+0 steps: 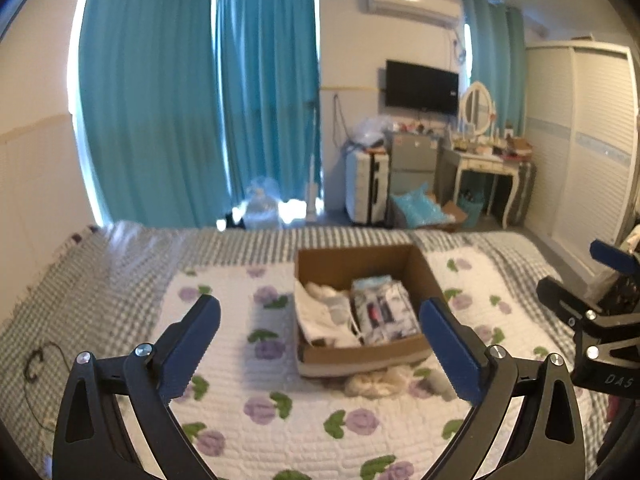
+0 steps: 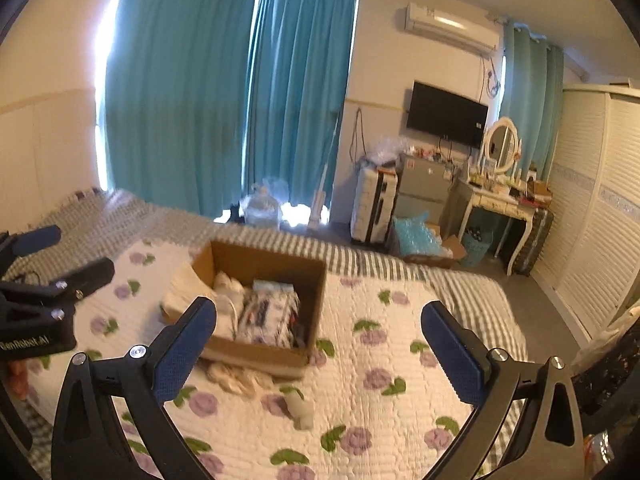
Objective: Organize soft objects
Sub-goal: 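Move both tools back toward the remaining items beside the box, then grasp the cream lace cloth with the left gripper while the right grasps the white plush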
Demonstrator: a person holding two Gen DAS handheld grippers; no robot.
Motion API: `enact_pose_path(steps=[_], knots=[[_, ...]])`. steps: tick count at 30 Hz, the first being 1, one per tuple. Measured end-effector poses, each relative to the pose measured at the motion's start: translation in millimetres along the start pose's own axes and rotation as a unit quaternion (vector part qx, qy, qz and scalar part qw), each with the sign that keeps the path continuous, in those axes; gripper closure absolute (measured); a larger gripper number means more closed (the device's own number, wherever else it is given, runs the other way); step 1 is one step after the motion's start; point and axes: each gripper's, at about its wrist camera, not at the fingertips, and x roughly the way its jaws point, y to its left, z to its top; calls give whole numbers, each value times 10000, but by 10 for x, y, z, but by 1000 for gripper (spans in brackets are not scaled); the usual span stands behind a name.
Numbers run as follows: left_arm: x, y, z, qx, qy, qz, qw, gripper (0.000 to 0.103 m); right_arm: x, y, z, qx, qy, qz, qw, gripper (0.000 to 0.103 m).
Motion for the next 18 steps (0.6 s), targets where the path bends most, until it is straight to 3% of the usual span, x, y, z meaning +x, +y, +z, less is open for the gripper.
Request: enact_pose_path(steps=[5, 14, 16, 18], knots=[[312, -79, -246, -28, 420, -241, 9988, 1, 432, -144, -359, 215, 463, 141, 9986, 0], [951, -401, -756, 369, 1171, -401, 9916, 1, 1289, -220, -1062, 274, 1408, 329, 9891, 1], [1089, -446, -852, 461, 1374, -482, 9883, 2, 1424, -235, -1196, 331, 1563, 412, 9863, 5], [1228, -494, -942, 556, 1550, -529, 9849, 2, 1564, -218, -1318, 292, 1734, 500, 9831, 16]])
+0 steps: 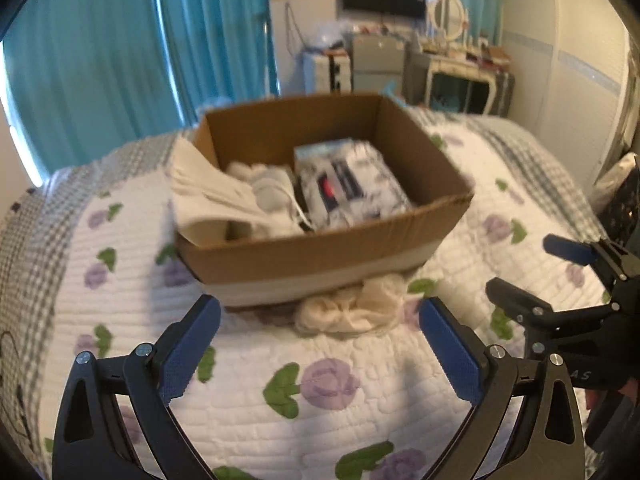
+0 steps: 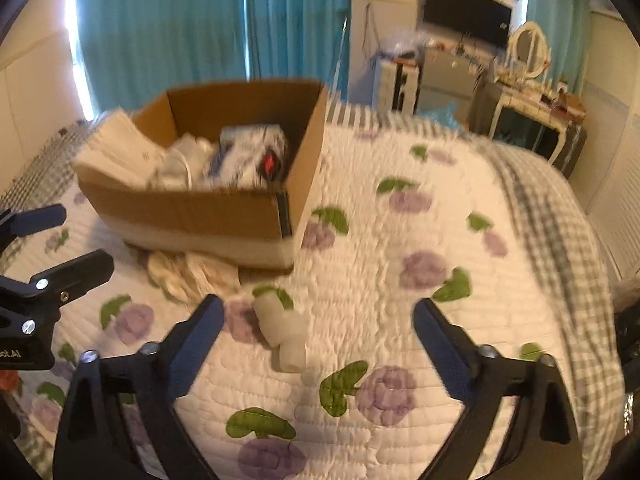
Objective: Organize soft objects
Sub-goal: 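Grasp the cream lace cloth with the left gripper while the right grasps the white plush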
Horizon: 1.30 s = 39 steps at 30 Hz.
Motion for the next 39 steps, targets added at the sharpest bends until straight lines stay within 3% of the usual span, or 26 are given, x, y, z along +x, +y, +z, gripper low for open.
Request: enact_pose_path(steps=[6, 10, 14, 17, 19, 24, 28, 31, 33, 39], knots=[[450, -50, -116, -85, 558, -232, 9981, 2, 417, 64, -93, -217, 346, 217, 9989, 33], [630, -92, -149, 22, 696, -291, 9972, 3, 595, 135, -113, -365, 497, 198, 9979, 47], [780, -90, -149, -27, 868, -370, 9955, 3, 625, 168, -98, -364, 497, 417, 9972, 71], [842, -76, -157, -120, 943, -371, 9948, 4, 612, 166, -72, -386, 472, 445, 9971, 73], [873, -44, -162, -232, 953, -410, 9943, 18, 613, 145, -72, -337, 479, 502, 9970, 74], [1011, -36, -208, -328, 1245, -548, 9902, 36, 540, 137, -72, -341, 431, 518, 9971, 76], [1039, -85, -205, -256, 1248, -730, 9892, 74, 464, 107, -60, -347, 388, 471, 9975, 78], [1047, -103, -191, -291, 1239, -882, 9879, 87, 400, 82, -48, -314, 343, 463, 9978, 83], [1015, -96, -204, -294, 1234, -915, 9877, 88, 361, 78, -45, -308, 328, 456, 9979, 96], [803, -154, -234, -284, 1176, -876, 9888, 89, 251, 70, -53, -249, 320, 545, 9977, 99]])
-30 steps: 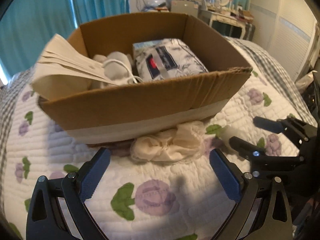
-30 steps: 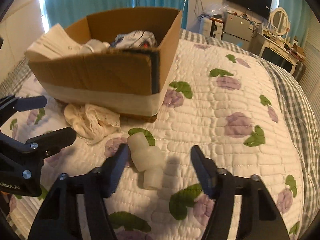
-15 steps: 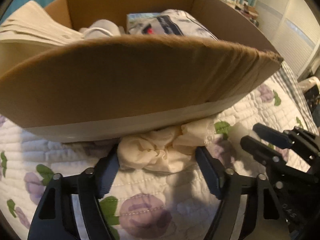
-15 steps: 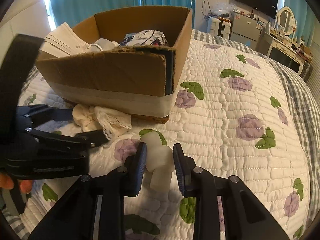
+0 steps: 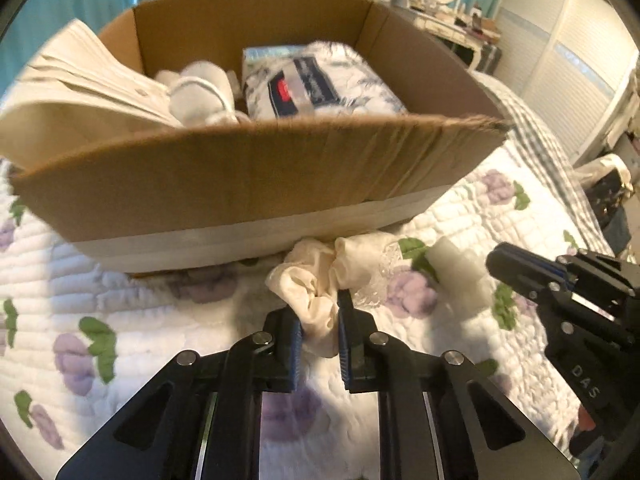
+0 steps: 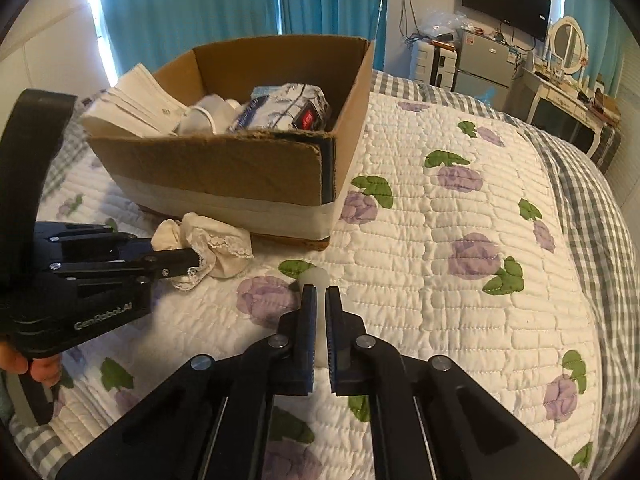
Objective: Organize soft objects
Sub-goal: 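Grasp the cream lace cloth with the left gripper while the right grasps the white plush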
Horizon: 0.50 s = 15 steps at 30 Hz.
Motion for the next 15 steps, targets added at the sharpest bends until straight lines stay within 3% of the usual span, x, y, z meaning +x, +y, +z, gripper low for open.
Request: enact_pose_path(steps=[4, 6, 7, 15], knots=[[-189, -5, 4, 66, -197, 70, 9998, 89, -32, -26, -22, 102, -8, 6, 9999, 93], [-254, 7, 39, 128, -297, 144, 9994, 89, -18, -23, -25, 102, 0, -48, 9999, 58], [-292, 11, 35, 160, -352, 177, 9991, 89, -5, -24, -29, 117, -7, -60, 9999, 53], [-216, -13, 55, 229, -391, 311, 9985, 89, 326, -43, -59, 144, 218, -111, 9996, 52]])
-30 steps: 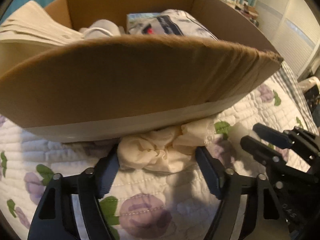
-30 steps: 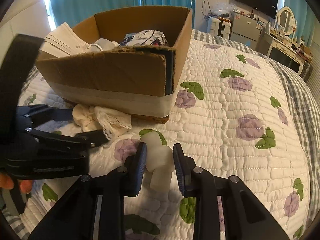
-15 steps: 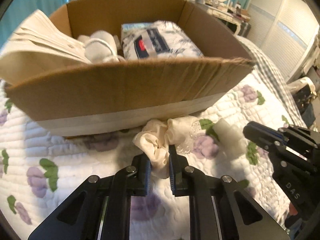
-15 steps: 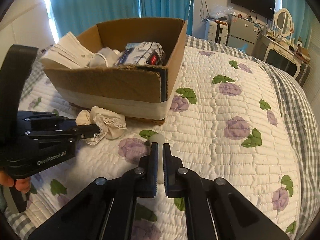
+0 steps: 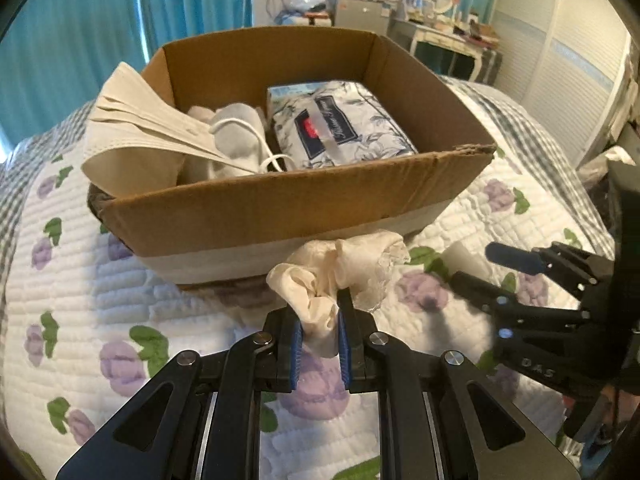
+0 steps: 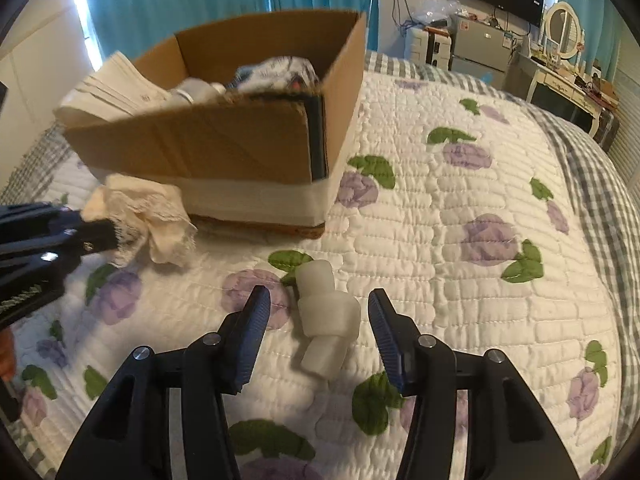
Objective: Organize soft objects
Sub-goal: 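Grasp the cream lace cloth with the left gripper while the right grasps the white plush, then carry the cream cloth and white plush into the box and open both grippers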
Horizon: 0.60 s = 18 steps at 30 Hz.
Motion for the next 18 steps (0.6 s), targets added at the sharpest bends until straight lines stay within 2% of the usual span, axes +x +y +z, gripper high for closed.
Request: enact_pose_path(steps=[5, 6, 7, 11, 18], knots=[[46, 29, -17, 83, 29, 20, 10000, 89, 174, -39, -38, 92, 172, -102, 9998, 55], [66, 24, -20, 81, 43, 12, 10000, 89, 159, -40, -37, 93, 158, -133, 9997, 68], [50, 44, -27, 78, 51, 1, 10000, 89, 131, -39, -31, 84, 151, -158, 9997, 71], [-51, 59, -39, 94, 20, -4, 10000, 89, -55, -20, 12, 42, 27, -172, 9998, 71], [-506, 60, -25, 82, -315, -22, 9995, 89, -689, 200, 199, -247, -444, -206, 9985, 71]])
